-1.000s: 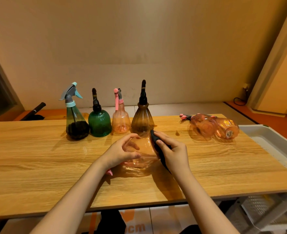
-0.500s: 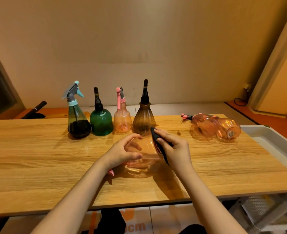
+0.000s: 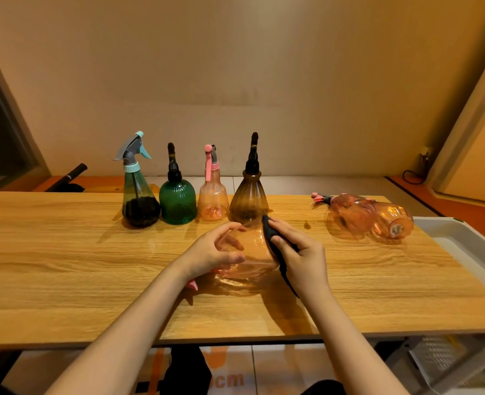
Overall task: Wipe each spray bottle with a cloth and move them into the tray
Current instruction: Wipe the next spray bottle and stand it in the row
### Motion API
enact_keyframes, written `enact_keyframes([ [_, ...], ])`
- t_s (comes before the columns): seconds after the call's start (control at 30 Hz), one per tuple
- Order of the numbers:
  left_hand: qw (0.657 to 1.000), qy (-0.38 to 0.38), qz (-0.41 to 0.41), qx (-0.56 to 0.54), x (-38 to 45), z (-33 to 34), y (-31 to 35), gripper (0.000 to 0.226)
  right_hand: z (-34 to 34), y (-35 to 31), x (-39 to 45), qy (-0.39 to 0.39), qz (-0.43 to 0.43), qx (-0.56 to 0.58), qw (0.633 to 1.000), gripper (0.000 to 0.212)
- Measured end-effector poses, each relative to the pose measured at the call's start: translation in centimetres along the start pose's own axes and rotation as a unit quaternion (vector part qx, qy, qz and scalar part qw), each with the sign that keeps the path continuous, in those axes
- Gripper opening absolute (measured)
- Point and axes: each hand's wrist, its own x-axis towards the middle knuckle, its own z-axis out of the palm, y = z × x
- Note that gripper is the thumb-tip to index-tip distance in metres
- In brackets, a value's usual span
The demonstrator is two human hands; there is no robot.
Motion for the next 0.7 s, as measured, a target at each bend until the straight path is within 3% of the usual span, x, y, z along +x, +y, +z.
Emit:
enact_keyframes([
  [0.1, 1.000, -0.004, 0.002, 0.004, 0.0, -0.1, 0.0, 0.090, -0.2, -0.1, -1.2, -0.001, -0.055, -0.024, 0.998, 0.049],
  [0.17, 1.000, -0.006, 0.003, 0.012, 0.1, 0.1, -0.2, 0.081, -0.6, 0.9, -2.5, 0.015, -0.060, -0.027, 0.998, 0.052],
  [0.23, 1.000, -0.007, 0.001, 0.025, 0.1, 0.2, -0.3, 0.072, -0.8, 1.7, -3.5, 0.037, -0.022, -0.002, 0.999, 0.051],
  [0.37, 0.999, -0.009, 0.004, 0.031, 0.1, 0.3, -0.2, 0.084, -0.5, 1.9, -1.9, 0.065, 0.098, 0.061, 0.991, 0.037],
  [0.6, 0.998, -0.012, 0.000, 0.054, -0.1, 0.5, 0.0, 0.065, -0.9, 0.3, -1.8, 0.001, 0.002, -0.001, 1.000, 0.047],
  [0.7, 0.997, -0.009, -0.002, 0.082, 0.3, 0.3, 0.0, 0.058, -1.8, 1.7, -3.0, 0.000, 0.033, -0.008, 0.999, 0.048],
])
